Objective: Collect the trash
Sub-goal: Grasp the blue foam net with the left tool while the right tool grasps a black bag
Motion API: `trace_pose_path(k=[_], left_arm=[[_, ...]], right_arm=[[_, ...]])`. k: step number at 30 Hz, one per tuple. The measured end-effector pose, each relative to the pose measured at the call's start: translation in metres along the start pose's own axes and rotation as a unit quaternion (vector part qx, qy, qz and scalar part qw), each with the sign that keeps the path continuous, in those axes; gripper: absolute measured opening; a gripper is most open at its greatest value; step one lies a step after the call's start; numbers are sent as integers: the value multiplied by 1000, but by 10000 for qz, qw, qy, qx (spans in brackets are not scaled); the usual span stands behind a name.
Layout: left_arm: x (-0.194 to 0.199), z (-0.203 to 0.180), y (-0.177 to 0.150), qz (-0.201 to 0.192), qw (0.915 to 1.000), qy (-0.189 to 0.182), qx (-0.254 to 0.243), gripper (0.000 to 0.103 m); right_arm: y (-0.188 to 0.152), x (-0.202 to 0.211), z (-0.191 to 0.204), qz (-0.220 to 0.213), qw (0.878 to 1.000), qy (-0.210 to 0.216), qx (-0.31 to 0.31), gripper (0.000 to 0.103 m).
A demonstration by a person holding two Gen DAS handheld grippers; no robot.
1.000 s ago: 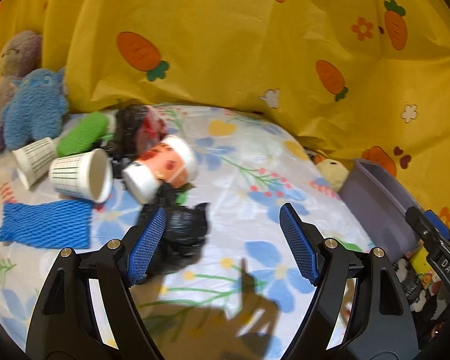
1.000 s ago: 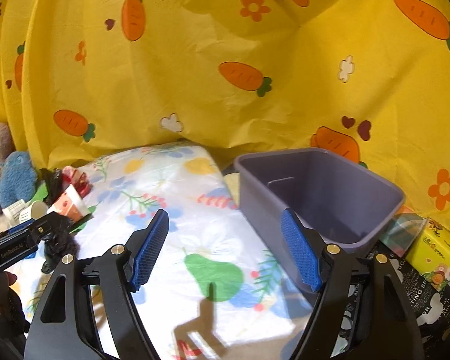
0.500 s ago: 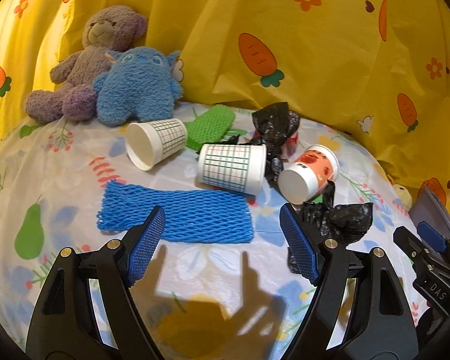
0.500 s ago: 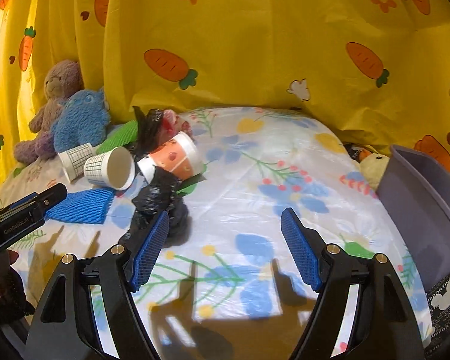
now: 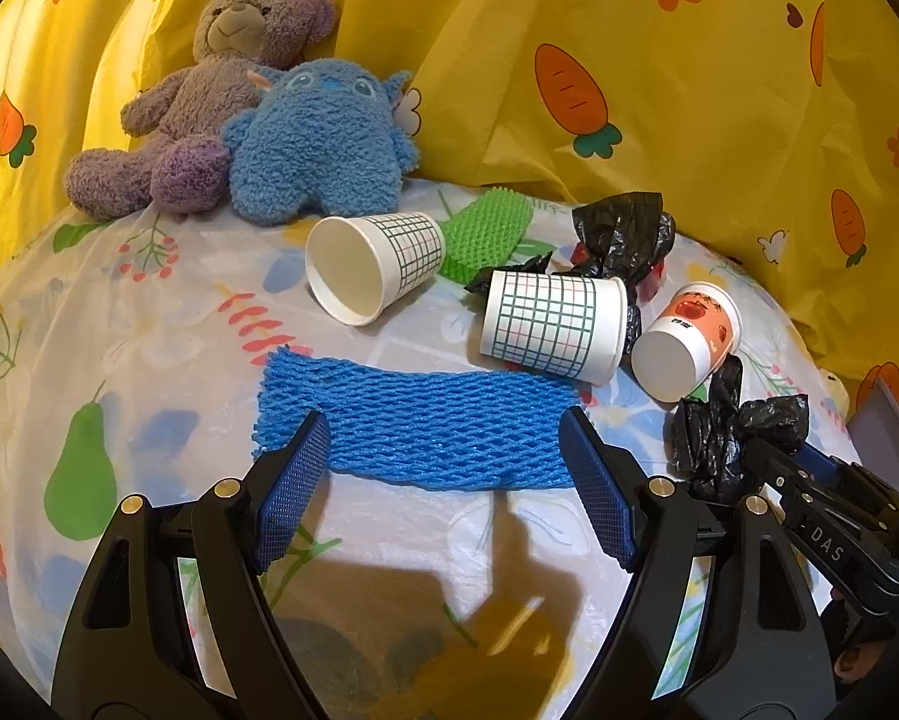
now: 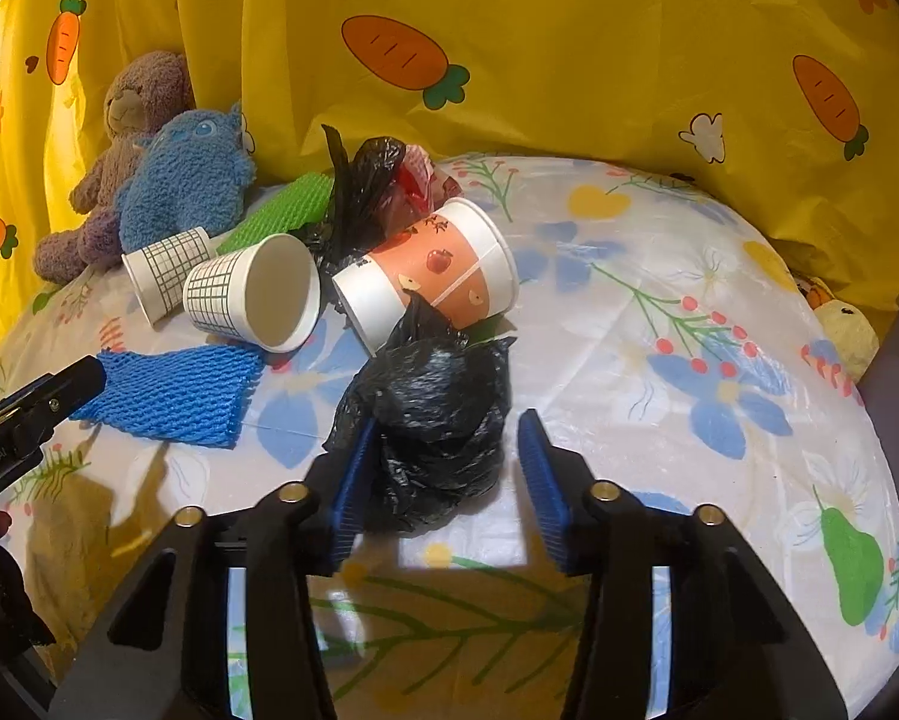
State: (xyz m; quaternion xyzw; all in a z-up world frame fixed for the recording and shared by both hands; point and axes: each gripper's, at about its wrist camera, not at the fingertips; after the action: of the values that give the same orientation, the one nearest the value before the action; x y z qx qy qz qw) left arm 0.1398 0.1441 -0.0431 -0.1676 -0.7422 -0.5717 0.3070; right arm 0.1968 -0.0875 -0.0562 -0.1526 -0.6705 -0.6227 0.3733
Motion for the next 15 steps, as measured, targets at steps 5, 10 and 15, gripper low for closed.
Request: trace_pose_path(k=[5, 10, 15], left_arm=[[-16, -3, 0, 219, 9997, 23, -73, 77], [-32, -4, 5, 384, 9991, 174, -55, 77], [-50, -7, 9, 670, 9972, 310, -96, 77]], right_arm=[[-4, 8, -2, -133, 9998, 81, 78, 10], [-7, 23, -12, -290, 9995, 136, 6, 9], [-10, 33, -19, -387, 9990, 197, -69, 9]])
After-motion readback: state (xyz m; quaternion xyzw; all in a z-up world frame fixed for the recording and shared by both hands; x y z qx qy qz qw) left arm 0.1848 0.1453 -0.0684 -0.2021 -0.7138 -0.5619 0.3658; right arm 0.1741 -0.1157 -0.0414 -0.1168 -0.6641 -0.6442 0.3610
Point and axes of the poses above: each gripper's, at about its wrist camera, not at the fingertips, and x roughly against the way its jaws point, z to its left, y to its top
